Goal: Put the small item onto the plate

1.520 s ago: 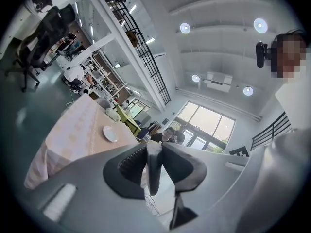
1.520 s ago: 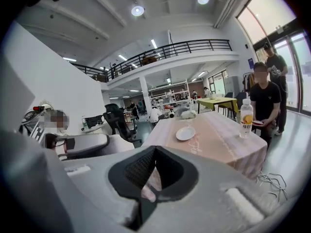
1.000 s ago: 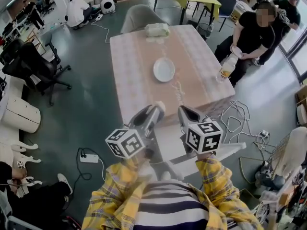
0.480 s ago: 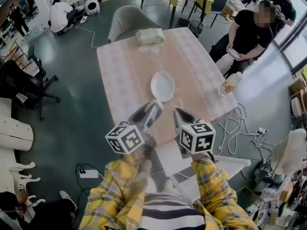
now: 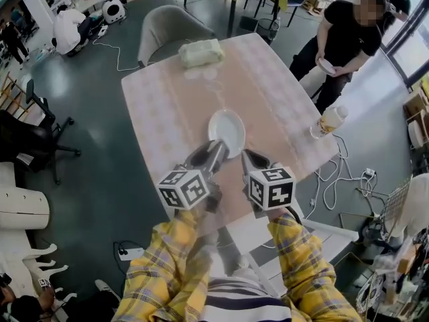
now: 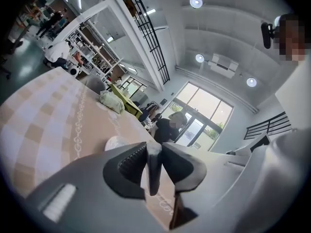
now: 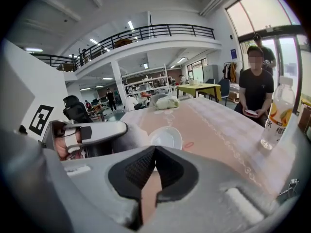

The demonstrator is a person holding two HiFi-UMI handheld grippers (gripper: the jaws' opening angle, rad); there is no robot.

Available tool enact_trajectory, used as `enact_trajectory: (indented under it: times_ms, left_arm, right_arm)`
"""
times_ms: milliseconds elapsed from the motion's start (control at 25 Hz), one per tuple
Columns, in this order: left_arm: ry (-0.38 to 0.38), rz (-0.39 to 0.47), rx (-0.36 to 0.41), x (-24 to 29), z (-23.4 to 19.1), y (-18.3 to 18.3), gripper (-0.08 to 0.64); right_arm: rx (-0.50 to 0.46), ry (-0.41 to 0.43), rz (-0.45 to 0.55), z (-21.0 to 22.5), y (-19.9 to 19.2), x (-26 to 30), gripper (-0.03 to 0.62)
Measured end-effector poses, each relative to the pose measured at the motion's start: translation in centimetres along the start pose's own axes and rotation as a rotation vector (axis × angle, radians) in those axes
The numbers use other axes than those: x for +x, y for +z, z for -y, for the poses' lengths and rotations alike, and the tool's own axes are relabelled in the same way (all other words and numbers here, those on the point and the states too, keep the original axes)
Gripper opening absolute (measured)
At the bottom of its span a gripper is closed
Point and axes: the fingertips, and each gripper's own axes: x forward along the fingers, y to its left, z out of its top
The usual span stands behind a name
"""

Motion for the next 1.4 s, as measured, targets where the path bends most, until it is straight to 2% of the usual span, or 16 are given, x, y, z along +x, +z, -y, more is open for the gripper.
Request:
enact_trajectory:
  times_ms: [320,400,600,720,880,1000,1080,1240,1400]
  left_arm:
    - [0.002,-0.034,0.013,3.9,-1.8,0.8,0.086]
    - [0.013,-0.066,0.041,4.6,-2.3,0.4,0.086]
    - [0.043,-0.206,0.145,6.7,-3.3,-1.2,0.089]
    - [0.037,-0.242,0.194,7.3,-3.2,-1.6,0.089]
    - [0.027,-0.286,0.193,7.7,-3.6,-2.5,0.091]
    - [0.023,-0.296,0.158,7.9,-3.9,-2.9,0.091]
    - [0.045,-0.297,0.163,8.0,-4.2,-2.9,0.089]
    - [0.129,-0.279,0.294,7.8,-5.1,-1.5,0.171]
    - [0.137,-0.275,0.326,7.5,-5.4,-1.1,0.186]
  right_arm:
    - [0.024,-0.030,-0.012,1.3,0.7,3.1,-0.003]
    - [0.030,-0.037,-0.016,1.3,0.4,3.5,-0.003]
    - [0.032,-0.044,-0.039,1.3,-0.4,4.2,-0.003]
    - [0.035,-0.047,-0.042,1.4,-0.6,4.3,-0.003]
    - [0.036,-0.056,-0.047,1.7,-0.7,4.4,-0.003]
    - [0.038,-0.055,-0.053,1.7,-0.9,4.7,-0.003]
    - [0.039,-0.055,-0.059,1.8,-1.1,4.9,-0.003]
    - [0.050,-0.045,-0.067,1.6,-1.3,5.2,-0.003]
    - [0.047,-0.042,-0.073,1.5,-1.4,5.3,-0.003]
